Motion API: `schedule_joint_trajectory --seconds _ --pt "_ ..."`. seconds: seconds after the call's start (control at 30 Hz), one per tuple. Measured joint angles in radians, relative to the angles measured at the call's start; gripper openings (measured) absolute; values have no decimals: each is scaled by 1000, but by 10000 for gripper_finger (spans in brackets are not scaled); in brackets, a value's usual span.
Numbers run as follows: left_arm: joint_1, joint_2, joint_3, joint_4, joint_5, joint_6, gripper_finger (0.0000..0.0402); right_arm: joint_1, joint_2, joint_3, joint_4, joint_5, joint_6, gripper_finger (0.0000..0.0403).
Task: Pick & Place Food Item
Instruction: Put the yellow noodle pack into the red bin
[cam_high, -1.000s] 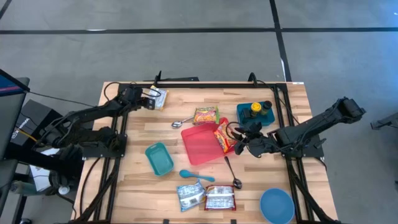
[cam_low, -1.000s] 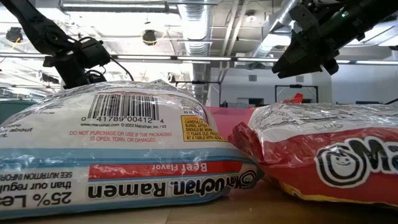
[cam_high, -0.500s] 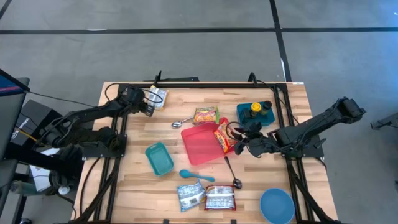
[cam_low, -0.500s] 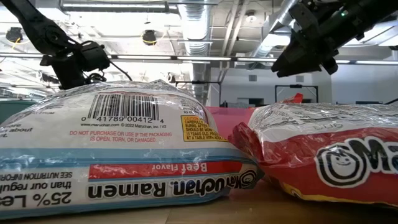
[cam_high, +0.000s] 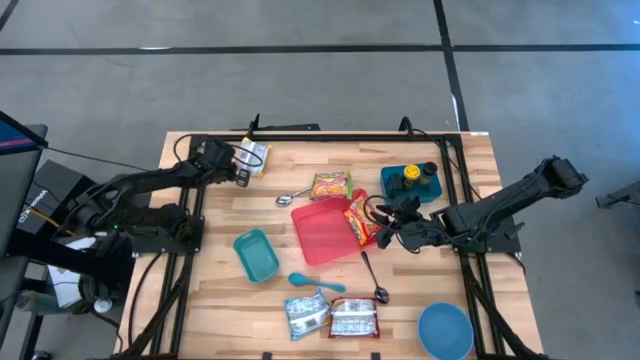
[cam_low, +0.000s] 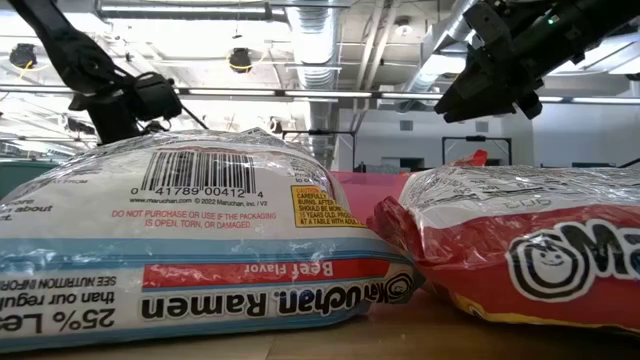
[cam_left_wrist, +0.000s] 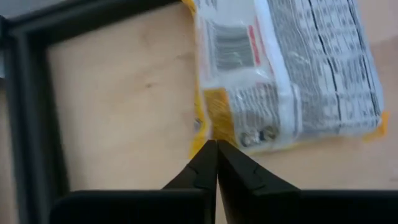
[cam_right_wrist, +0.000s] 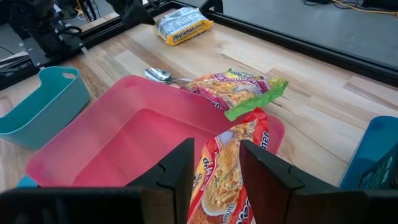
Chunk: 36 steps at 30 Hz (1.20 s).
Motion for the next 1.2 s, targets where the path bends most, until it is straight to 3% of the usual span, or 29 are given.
schedule_joint_trajectory --seconds 0.27,0.77,0.97,1.2 --pt "-41 72 0 72 7 -8 1 0 0 0 6 0 0 122" --pt "-137 216 0 332 182 -30 1 0 0 0 6 0 -3 122" --pt "-180 182 0 350 191 -31 1 0 0 0 6 0 -3 122" --pt "-185 60 0 226 179 -105 2 0 0 0 6 0 -3 122"
